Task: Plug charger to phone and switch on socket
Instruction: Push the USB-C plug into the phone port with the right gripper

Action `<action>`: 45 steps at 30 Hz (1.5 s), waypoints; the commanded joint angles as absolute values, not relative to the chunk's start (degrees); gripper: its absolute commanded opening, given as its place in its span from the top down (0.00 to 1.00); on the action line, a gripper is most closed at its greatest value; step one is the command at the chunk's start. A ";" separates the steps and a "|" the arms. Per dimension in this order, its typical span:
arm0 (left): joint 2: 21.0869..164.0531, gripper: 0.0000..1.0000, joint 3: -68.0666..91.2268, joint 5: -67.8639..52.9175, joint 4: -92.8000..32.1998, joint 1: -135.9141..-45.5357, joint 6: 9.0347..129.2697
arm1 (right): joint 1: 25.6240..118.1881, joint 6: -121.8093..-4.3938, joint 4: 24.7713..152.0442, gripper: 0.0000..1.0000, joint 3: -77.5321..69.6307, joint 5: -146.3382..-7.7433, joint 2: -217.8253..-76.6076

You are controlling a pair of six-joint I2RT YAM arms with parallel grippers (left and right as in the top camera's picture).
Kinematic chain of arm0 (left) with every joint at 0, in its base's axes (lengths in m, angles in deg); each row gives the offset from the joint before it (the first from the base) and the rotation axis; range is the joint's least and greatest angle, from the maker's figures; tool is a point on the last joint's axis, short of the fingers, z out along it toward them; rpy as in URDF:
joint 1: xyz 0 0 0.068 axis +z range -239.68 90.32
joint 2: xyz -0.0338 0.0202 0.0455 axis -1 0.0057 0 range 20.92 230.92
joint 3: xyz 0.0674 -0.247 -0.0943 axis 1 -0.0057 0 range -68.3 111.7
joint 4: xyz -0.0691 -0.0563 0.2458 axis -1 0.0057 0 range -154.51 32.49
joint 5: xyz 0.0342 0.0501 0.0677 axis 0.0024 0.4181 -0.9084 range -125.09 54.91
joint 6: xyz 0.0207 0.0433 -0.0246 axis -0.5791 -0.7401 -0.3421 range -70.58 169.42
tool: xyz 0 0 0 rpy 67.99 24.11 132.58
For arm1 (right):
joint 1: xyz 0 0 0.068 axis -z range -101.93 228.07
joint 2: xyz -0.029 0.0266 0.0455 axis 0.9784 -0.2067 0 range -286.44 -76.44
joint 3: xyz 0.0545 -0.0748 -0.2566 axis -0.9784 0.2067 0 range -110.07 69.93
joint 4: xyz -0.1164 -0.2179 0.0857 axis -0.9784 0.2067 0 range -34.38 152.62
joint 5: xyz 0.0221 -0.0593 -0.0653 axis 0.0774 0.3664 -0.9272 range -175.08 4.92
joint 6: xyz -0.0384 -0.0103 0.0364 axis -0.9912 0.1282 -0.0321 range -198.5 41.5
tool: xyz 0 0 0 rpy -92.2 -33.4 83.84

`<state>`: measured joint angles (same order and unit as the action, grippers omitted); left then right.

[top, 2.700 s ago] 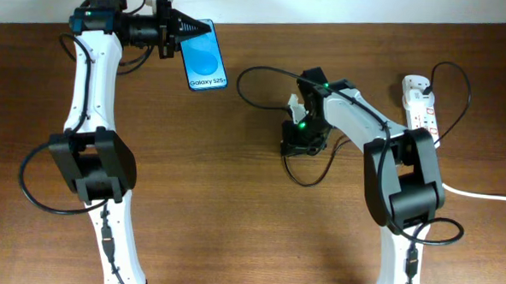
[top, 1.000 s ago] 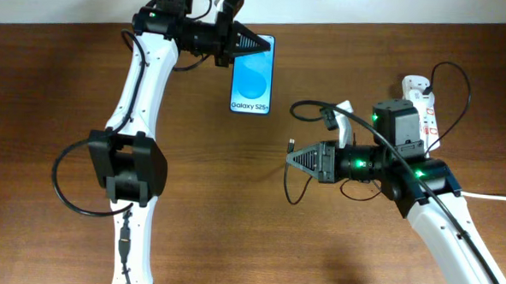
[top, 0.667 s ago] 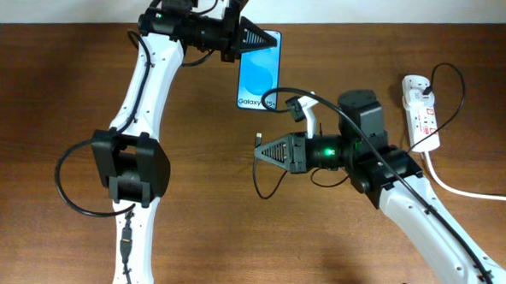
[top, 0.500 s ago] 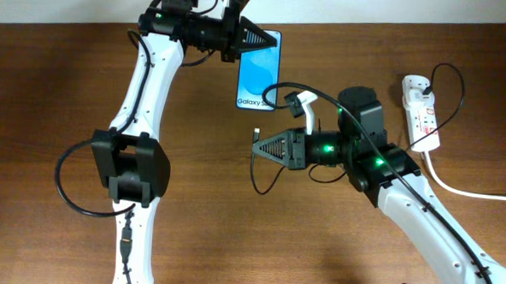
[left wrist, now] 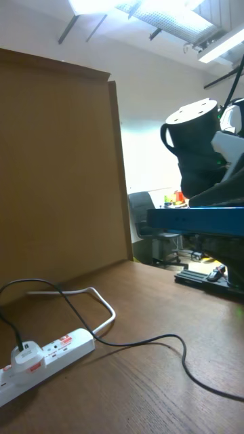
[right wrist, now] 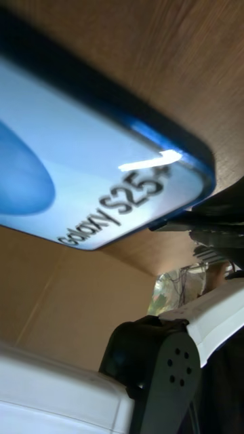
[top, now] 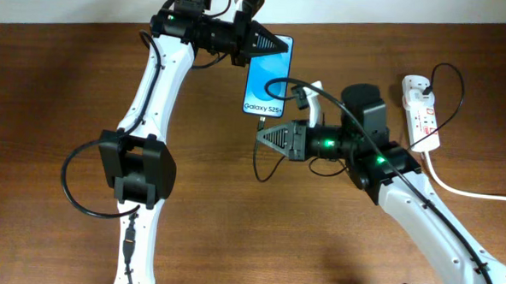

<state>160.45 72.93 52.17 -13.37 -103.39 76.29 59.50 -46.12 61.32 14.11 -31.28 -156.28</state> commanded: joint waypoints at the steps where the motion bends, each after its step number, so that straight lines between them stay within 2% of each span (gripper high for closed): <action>1: 160.21 1.00 73.50 54.91 -13.48 -103.41 76.77 | 60.51 -46.47 60.88 0.96 13.87 -31.57 -156.54; 21: 160.21 1.00 73.50 54.69 -13.50 -104.70 76.75 | 60.49 -46.47 60.90 0.96 13.87 -32.27 -156.54; 33: 160.21 1.00 73.50 55.10 -13.48 -104.70 71.79 | 60.62 -46.49 60.90 0.96 13.87 -33.75 -156.56; 45: 160.21 1.00 73.50 54.95 -13.42 -105.07 71.65 | 63.83 -46.47 60.70 0.96 13.87 -33.27 -156.71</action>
